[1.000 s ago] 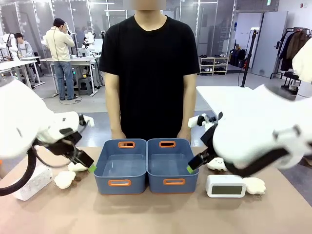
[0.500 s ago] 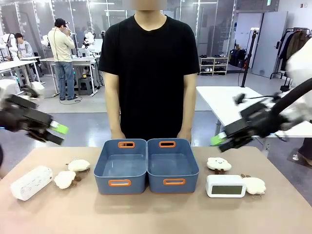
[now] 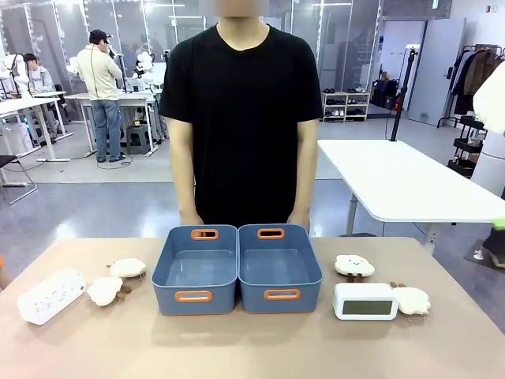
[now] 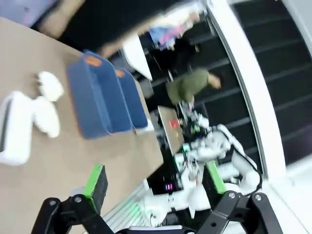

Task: Sort the digital clocks into the basket.
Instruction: Pick up the Digital clock from the table and place it into the empty Plastic storage basket.

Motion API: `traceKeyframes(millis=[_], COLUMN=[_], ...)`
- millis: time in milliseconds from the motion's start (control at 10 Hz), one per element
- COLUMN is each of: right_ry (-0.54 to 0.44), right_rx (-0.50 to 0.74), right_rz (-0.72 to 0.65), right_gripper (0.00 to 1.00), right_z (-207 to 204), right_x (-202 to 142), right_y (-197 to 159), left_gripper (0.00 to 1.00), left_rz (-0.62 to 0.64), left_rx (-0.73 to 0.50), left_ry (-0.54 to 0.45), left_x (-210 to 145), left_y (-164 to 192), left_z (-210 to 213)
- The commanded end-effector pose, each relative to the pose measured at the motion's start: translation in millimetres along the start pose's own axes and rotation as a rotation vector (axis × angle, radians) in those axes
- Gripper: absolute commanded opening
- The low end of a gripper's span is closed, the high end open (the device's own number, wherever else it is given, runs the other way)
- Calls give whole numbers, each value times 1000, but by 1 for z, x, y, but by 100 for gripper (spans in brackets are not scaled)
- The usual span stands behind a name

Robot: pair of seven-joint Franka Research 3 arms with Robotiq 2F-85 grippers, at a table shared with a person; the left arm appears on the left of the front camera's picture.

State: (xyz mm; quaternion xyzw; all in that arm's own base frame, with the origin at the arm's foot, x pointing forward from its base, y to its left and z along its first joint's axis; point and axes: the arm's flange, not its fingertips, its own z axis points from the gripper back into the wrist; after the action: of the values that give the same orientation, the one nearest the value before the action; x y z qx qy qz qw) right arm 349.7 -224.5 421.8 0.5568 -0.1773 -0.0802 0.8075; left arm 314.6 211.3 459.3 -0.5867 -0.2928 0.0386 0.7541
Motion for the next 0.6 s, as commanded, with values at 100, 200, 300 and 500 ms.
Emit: traceKeyframes(millis=[100,200,300,500], right_ry=[-111,-124,-102,-109], right_rx=[22,17,19,9], right_rz=[-31,-10,34,-25], right_gripper=[100,100,100,100], right_z=[14,15,9,28], right_x=[-2,-3,-4,-3], right_y=[11,14,18,-2], left_gripper=[100,100,100,100], left_rz=[-44,-33,-26,-8], left_rx=[42,57,53,60], left_ry=[-119,-134,-124,-138], left_x=[-13,-17,-13,-13], left_y=[-7,-12,-6,-3], left_z=[42,48,37,59])
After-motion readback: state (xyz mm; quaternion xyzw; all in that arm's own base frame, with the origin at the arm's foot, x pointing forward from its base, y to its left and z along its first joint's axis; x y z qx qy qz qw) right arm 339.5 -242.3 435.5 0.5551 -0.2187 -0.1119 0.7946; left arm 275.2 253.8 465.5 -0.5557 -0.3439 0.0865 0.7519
